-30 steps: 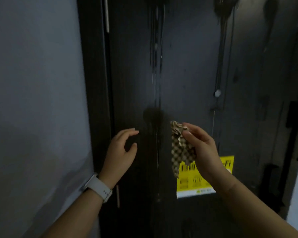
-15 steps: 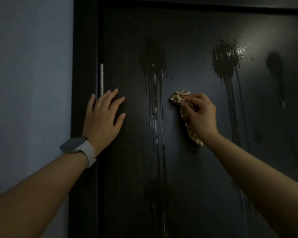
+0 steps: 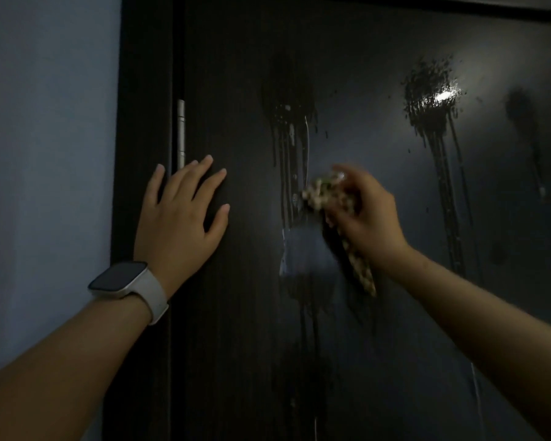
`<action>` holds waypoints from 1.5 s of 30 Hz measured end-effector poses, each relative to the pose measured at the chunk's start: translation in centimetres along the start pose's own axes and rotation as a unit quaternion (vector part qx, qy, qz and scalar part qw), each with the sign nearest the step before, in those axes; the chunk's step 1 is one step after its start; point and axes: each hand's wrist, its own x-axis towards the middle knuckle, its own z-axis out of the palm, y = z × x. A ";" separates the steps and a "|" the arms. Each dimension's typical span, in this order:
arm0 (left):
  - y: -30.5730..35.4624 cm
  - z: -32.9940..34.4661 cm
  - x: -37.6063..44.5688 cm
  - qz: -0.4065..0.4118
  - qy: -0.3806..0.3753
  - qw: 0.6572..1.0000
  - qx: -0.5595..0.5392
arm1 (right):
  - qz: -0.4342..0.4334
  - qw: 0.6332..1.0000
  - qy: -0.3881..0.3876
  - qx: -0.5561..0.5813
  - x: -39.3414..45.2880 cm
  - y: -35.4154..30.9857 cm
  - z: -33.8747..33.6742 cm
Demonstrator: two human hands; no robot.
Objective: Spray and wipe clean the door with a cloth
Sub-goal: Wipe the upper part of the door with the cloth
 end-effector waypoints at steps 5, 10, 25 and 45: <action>-0.1 0.1 0.0 0.000 0.006 1.000 0.004 | -0.035 0.999 -0.021 -0.010 -0.7 -2.8 2.4; 0.1 0.2 -0.1 -0.003 0.016 1.000 0.003 | -0.123 0.986 -0.109 -0.037 -3.8 -1.6 1.0; 0.0 0.3 -0.1 0.004 0.026 1.000 0.001 | -0.105 0.983 -0.047 -0.142 0.9 -0.9 0.2; -2.4 -0.1 7.5 -0.027 0.067 0.997 -0.001 | -0.067 0.990 0.056 -0.108 5.8 -2.0 3.7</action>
